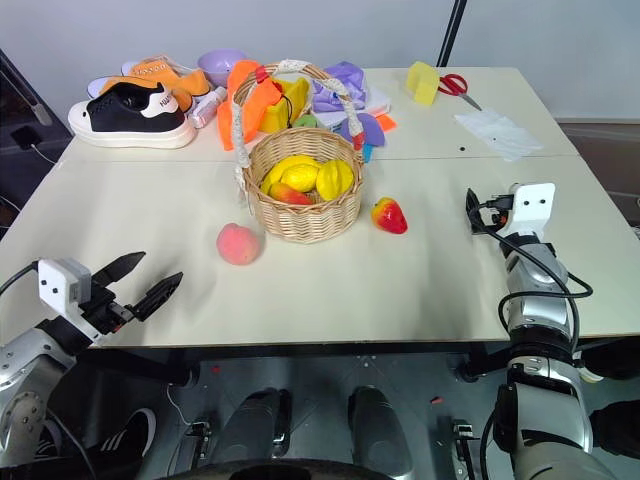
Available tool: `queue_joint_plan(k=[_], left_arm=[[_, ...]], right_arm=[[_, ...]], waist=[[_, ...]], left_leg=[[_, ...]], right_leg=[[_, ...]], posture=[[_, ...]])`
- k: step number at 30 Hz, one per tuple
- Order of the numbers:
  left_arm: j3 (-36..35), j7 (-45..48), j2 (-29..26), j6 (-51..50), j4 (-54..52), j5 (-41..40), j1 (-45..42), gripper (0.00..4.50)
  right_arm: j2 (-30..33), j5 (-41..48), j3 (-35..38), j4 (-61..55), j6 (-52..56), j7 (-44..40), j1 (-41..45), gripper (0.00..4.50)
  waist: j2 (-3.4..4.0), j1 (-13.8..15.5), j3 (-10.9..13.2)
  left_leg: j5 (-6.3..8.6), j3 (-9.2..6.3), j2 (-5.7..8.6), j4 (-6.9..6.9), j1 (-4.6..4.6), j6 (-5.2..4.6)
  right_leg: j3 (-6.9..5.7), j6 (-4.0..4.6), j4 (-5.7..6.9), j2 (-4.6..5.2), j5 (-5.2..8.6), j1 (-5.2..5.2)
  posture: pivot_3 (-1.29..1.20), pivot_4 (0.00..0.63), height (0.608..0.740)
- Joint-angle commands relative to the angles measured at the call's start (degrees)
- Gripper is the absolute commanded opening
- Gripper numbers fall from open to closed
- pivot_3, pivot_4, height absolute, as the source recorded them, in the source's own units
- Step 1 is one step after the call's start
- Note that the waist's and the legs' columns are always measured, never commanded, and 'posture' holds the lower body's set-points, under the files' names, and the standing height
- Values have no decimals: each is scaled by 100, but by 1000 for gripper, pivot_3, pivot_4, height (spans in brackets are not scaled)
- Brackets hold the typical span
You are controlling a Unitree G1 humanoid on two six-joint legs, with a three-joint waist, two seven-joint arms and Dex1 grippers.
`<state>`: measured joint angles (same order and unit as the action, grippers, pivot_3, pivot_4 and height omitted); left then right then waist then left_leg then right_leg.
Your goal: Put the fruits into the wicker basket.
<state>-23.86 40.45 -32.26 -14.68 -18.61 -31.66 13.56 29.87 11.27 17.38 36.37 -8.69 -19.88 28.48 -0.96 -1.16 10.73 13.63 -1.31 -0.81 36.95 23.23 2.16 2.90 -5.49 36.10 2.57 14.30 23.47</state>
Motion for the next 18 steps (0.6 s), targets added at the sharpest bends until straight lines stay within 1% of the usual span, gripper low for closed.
queue_joint_plan(k=[1,4,6,10,18], left_arm=[[-68,68,-7,269,-65,56,-82,4500],[46,90,-51,372,15,206,-205,4500],[91,7,-137,237,19,288,-312,4500],[164,201,-161,278,119,179,-520,4500],[251,231,-136,262,187,159,-654,4500]], right_arm=[[9,58,59,-250,-3,29,70,4455],[10,-17,-35,-448,-59,-10,-31,4455],[-27,34,-19,-574,20,8,-87,4455],[-16,44,-21,-758,81,10,-180,4455],[-48,136,27,-942,247,-2,-262,4455]], waist=[[0,0,0],[0,1,0],[0,4,0],[1,2,0],[1,0,0]], left_leg=[[0,0,0,0,0,0],[0,0,3,0,0,0],[0,0,3,0,0,0],[0,0,3,0,0,0],[0,0,2,-1,0,0]], right_leg=[[0,0,0,0,0,0],[0,0,0,0,0,0],[0,0,0,0,0,0],[0,0,0,-1,0,0],[0,-1,1,-3,0,0]], posture=[[0,150,740],[0,150,740],[0,150,740],[0,150,740],[0,150,740]])
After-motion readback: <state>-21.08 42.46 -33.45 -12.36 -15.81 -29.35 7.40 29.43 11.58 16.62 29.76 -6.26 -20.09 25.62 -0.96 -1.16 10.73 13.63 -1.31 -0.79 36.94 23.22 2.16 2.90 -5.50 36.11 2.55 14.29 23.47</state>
